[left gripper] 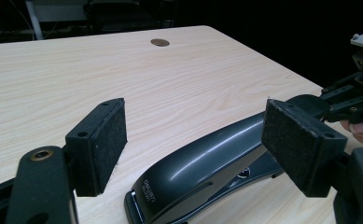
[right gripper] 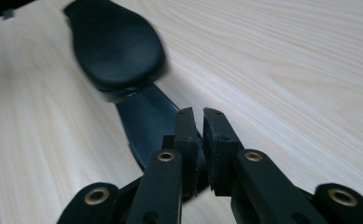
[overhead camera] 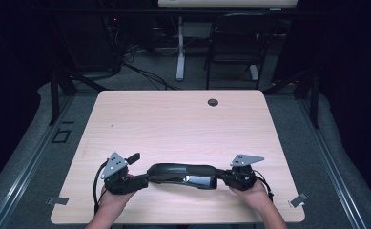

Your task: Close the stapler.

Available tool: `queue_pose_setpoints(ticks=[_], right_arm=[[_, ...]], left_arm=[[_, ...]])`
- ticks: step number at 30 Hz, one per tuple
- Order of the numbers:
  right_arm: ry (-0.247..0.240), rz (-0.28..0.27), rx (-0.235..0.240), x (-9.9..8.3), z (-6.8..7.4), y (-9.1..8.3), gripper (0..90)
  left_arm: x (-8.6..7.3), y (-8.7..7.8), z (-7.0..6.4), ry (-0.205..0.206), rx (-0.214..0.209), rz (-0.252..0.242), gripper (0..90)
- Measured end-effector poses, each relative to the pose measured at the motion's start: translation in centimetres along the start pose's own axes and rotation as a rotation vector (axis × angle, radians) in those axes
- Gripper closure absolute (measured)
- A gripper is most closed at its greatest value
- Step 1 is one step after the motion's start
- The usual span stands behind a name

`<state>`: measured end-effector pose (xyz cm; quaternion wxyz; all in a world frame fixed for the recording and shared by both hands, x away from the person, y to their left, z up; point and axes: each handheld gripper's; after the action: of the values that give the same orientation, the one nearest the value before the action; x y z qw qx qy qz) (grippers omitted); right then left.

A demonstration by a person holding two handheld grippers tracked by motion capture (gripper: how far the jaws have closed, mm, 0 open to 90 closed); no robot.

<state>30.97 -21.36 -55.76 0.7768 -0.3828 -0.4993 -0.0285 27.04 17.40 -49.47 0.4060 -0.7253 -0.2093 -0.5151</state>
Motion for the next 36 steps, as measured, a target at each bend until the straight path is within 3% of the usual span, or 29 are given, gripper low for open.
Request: queue_pose_setpoints(ticks=[2,5,12,14,15,17,22,36], right_arm=[[-0.001,0.006,-0.038,0.0,-0.2,-0.5,81.2],[0.025,-0.044,-0.067,0.1,-0.2,-1.7,77.2],[-0.025,-0.177,-0.059,1.7,1.4,-3.6,74.7],[-0.039,-0.199,-0.046,2.2,1.8,-3.8,76.7],[-0.045,-0.204,-0.036,2.4,2.0,-3.8,81.8],[-0.068,-0.213,-0.017,2.8,2.6,-3.6,89.8],[-0.111,-0.191,0.017,3.6,3.6,-2.7,90.0],[-0.076,-0.161,-0.001,2.9,3.3,-1.4,90.0]], left_arm=[[0.0,0.0,0.0,0.003,0.0,0.001,22.6],[0.0,0.1,0.0,0.002,0.001,0.003,22.7],[0.0,0.2,-0.2,0.0,-0.003,0.002,22.7],[0.1,0.2,-0.2,0.001,-0.002,0.002,22.7],[0.1,0.2,-0.2,0.0,-0.006,0.0,22.7],[0.1,0.2,-0.3,0.003,-0.003,0.003,22.7],[0.0,0.4,-0.2,0.003,-0.001,0.009,22.7],[-0.3,0.5,0.1,-0.002,0.007,0.012,22.9]])
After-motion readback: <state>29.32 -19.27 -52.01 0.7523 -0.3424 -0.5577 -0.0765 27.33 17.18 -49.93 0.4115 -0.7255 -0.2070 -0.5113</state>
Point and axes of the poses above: each handheld gripper's, and its own axes: y roughly forward along the jaws, x roughly out of its top, z roughly to its left, and after that the axes turned 3 degrees about x, right-handed
